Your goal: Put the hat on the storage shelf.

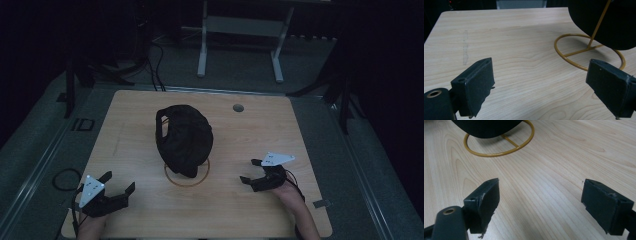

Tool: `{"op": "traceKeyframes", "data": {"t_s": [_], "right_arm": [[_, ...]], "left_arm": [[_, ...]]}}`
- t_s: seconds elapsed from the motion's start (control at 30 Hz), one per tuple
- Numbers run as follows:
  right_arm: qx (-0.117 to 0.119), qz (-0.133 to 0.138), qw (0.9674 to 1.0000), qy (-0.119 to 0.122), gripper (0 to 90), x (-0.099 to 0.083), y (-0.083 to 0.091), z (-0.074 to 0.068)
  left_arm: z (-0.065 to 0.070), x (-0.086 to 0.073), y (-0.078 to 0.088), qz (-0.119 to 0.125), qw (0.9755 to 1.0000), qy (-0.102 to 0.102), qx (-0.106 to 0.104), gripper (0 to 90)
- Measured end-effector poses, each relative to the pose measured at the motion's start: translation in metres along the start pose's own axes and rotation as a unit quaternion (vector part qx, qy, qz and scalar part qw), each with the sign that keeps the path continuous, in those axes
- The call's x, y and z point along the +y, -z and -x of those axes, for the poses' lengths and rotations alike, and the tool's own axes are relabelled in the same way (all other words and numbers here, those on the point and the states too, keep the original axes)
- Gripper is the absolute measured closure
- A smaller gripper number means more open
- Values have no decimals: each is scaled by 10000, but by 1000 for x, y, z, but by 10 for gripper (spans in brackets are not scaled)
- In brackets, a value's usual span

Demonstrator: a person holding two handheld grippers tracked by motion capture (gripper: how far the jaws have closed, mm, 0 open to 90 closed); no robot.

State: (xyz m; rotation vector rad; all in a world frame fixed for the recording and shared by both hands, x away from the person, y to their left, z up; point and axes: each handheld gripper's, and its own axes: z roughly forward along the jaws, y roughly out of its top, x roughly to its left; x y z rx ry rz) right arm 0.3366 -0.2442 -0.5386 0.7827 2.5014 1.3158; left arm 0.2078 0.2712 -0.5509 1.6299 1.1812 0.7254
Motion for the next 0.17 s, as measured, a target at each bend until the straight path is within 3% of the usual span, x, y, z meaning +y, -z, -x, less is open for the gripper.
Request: {"op": "traceKeyframes", "data": {"t_s": [0.17], "right_arm": [[-2,32,10000,-42,149,-1,1,1]], "left_arm": [[0,0,-1,-27,10000,-26,-24,85]]}}
